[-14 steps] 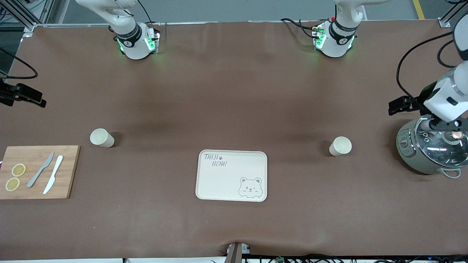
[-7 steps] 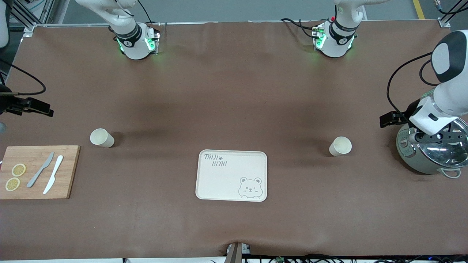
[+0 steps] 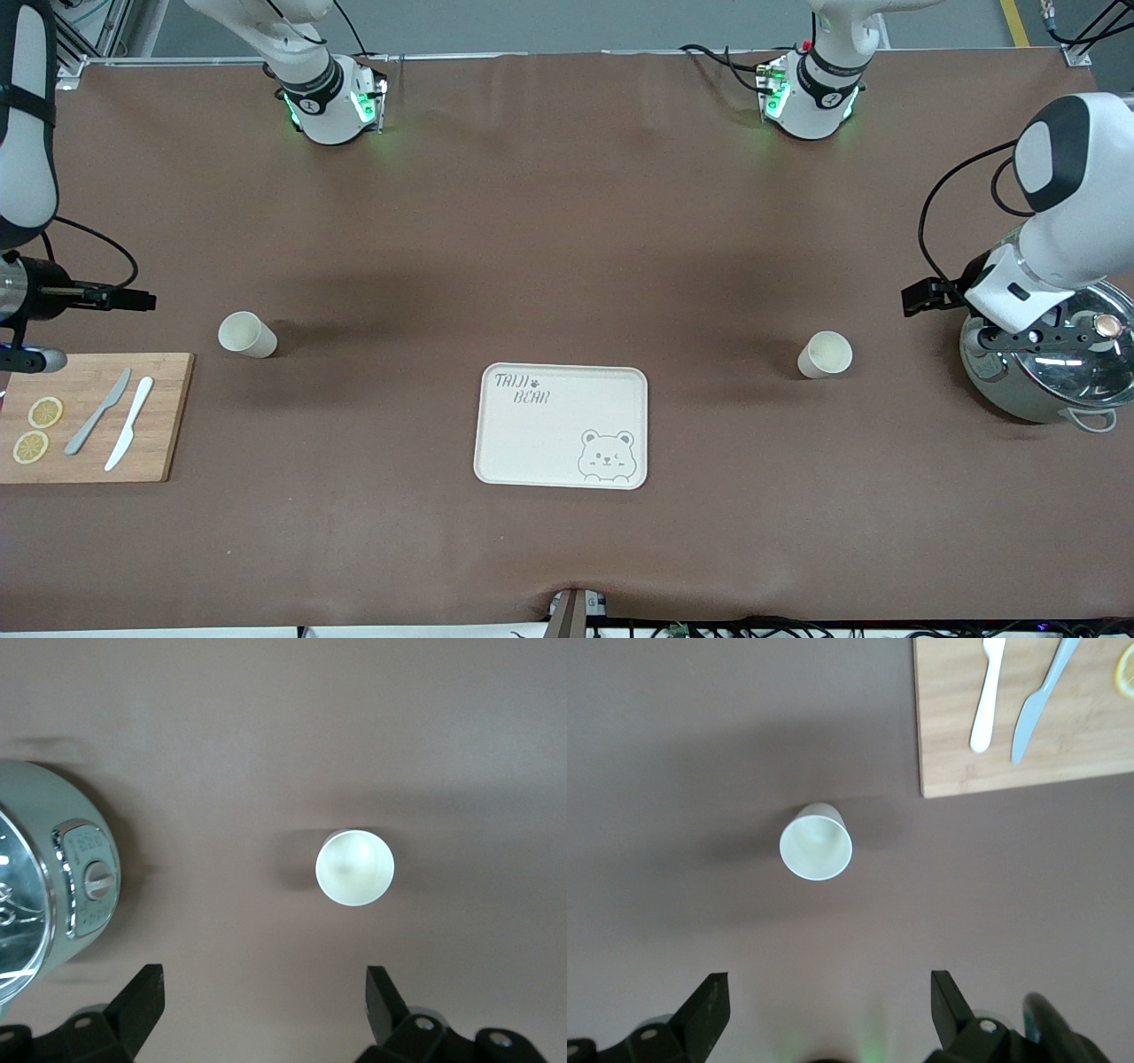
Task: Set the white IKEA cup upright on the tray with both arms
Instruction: 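Grasp the white cups with the left and right grippers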
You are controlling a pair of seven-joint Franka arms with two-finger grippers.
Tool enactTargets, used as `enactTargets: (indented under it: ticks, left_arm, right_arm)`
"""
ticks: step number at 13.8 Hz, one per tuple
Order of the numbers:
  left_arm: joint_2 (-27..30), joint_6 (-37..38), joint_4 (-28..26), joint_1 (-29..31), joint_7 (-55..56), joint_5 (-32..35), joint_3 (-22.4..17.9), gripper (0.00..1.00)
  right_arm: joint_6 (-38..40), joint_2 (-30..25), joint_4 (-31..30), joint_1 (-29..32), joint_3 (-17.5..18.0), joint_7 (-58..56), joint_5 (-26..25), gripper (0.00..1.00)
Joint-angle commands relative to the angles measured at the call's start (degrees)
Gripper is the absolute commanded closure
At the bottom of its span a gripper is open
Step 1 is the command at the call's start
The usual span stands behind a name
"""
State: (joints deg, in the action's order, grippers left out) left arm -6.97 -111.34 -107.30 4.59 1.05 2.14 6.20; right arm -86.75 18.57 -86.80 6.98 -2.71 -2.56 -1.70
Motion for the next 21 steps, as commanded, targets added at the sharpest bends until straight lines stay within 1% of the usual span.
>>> enactTargets:
  ticks: [1, 3, 4, 7, 9, 10, 12, 14, 15, 16, 17, 18, 19, 20, 21]
  left_arm:
    - [-0.1, -2.7, -2.1, 0.2, -0.1, -0.6, 0.8, 0.00]
    - [-2.1, -4.0, -2.3, 0.2, -0.1, -0.6, 1.3, 0.00]
    - [-2.6, -5.2, -2.9, 0.2, 0.1, -0.6, 2.0, 0.00]
    - [-4.0, -6.3, -3.4, 0.2, 0.4, -0.6, 2.3, 0.00]
    - [-4.2, -9.6, -6.0, 0.3, 0.4, -0.6, 2.4, 0.00]
    - [-4.5, -11.6, -7.2, 0.3, 0.4, -0.6, 2.4, 0.00]
    - [-4.8, -17.0, -9.6, 0.2, 0.8, -0.8, 2.6, 0.00]
    - [-5.5, -19.5, -11.1, 0.2, 1.8, -1.3, 3.4, 0.00]
    - [-6.6, -20.4, -11.1, 0.2, 2.6, -1.3, 4.0, 0.00]
    - [-7.7, -22.1, -11.1, 0.2, 3.2, -1.3, 4.1, 0.06]
    - [-9.0, -24.0, -11.1, 0.2, 3.4, -1.3, 4.1, 0.10]
    - [-10.0, -25.1, -11.2, 0.2, 3.4, -1.3, 4.1, 0.13]
    - [-10.4, -25.4, -11.3, 0.3, 3.4, -1.3, 4.1, 0.17]
    - [-10.6, -25.5, -11.6, 0.4, 3.4, -1.2, 4.0, 0.21]
    - [-10.8, -25.5, -11.8, 0.6, 3.5, -1.1, 4.0, 0.23]
  right_arm:
    - [-0.3, 3.9, 0.4, 1.4, 0.8, 0.8, -1.3, 0.00]
    - [-1.3, 4.6, -1.1, 0.8, 0.8, 0.8, -1.2, 0.00]
    - [-4.1, 4.2, -3.8, 0.8, 0.8, 0.8, -1.2, 0.00]
    - [-17.1, 2.4, -14.2, 1.7, 0.8, 0.8, -1.2, 0.00]
    - [-24.0, 2.3, -18.6, 1.9, 0.8, 0.8, -1.1, 0.00]
    - [-26.3, 2.3, -20.4, 1.8, 0.8, 0.8, -1.1, 0.00]
    - [-27.9, 2.3, -22.9, 1.5, 0.9, 0.5, -1.1, 0.00]
    - [-28.4, 2.1, -24.5, 1.5, 1.0, 0.5, -1.1, 0.20]
    - [-28.7, 2.1, -25.2, 1.5, 0.9, 0.5, -1.1, 0.21]
    - [-29.7, 2.3, -26.0, 1.4, 0.9, 0.4, -1.1, 0.21]
    - [-32.4, 2.2, -27.4, 1.4, 0.9, 0.4, -1.1, 0.25]
    - [-34.8, 2.2, -28.9, 1.5, 0.9, 0.4, -1.1, 0.25]
    - [-36.6, 2.3, -30.0, 1.5, 0.9, 0.4, -1.1, 0.28]
    - [-38.2, 2.3, -30.9, 1.5, 1.0, 0.4, -1.1, 0.41]
    - [-38.8, 2.5, -31.0, 1.4, 0.9, 0.4, -1.1, 0.66]
